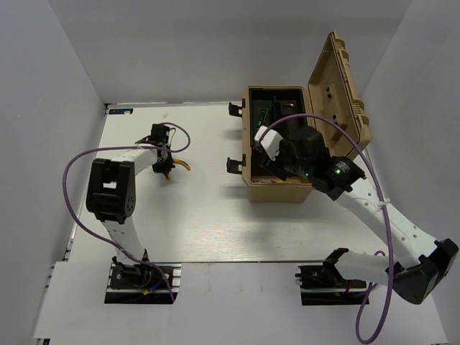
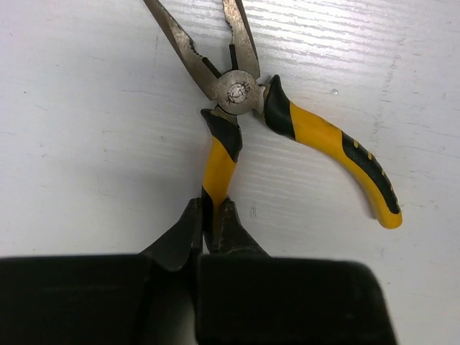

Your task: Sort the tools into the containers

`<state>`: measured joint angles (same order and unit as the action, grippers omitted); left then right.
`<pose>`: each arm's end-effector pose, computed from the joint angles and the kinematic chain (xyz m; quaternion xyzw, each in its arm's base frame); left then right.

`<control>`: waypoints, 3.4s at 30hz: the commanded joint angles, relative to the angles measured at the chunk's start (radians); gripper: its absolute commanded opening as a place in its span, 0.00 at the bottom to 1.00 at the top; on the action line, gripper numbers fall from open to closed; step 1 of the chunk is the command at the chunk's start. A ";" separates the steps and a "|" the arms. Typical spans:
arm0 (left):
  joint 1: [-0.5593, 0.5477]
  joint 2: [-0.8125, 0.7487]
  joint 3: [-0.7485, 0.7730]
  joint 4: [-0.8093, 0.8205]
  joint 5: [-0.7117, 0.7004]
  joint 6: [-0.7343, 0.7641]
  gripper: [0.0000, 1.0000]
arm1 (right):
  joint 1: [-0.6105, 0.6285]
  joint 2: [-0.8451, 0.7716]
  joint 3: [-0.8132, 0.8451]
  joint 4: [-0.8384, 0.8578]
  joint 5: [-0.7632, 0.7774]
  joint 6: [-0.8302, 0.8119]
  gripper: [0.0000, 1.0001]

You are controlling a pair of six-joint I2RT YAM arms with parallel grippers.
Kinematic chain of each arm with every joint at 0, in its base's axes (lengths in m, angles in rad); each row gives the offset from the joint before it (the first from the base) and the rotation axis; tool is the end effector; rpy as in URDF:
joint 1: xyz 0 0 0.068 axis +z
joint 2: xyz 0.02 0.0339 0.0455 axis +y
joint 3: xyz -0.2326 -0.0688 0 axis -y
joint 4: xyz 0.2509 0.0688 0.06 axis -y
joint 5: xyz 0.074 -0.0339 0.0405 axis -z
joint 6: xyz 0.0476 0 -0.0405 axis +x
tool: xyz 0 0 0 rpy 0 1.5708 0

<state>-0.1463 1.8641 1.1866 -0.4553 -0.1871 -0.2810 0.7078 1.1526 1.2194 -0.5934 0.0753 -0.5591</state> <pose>0.3689 -0.0454 0.1163 -0.0857 0.9683 0.0432 0.2307 0.2127 0.1773 0.3416 -0.4976 0.7092 0.0045 0.4994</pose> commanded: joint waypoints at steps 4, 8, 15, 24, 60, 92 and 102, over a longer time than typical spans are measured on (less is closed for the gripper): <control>-0.013 -0.206 0.007 0.038 0.116 0.046 0.00 | -0.016 -0.030 0.055 0.020 0.015 0.057 0.76; -0.022 -0.379 0.007 0.107 0.245 0.074 0.00 | -0.028 -0.025 0.065 0.055 0.101 0.102 0.85; -0.053 -0.537 0.065 0.228 0.732 0.141 0.00 | -0.073 -0.022 0.084 0.151 0.248 0.211 0.04; -0.173 -0.355 0.203 0.392 1.236 0.172 0.00 | -0.151 -0.028 0.189 0.190 0.422 0.326 0.00; -0.518 0.207 0.771 -0.121 0.903 0.467 0.50 | -0.281 -0.044 0.206 0.156 0.307 0.430 0.00; -0.470 -0.821 -0.308 0.216 -0.334 0.187 1.00 | -0.292 0.198 0.783 -0.010 -0.517 0.539 0.00; -0.470 -0.844 -0.346 0.207 -0.382 0.177 1.00 | -0.335 0.226 0.780 0.345 0.513 0.308 0.00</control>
<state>-0.6205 1.0416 0.8513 -0.2539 -0.5358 -0.0948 0.3786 1.3754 2.0743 -0.4683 0.2203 -0.1246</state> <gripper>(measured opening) 0.997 0.004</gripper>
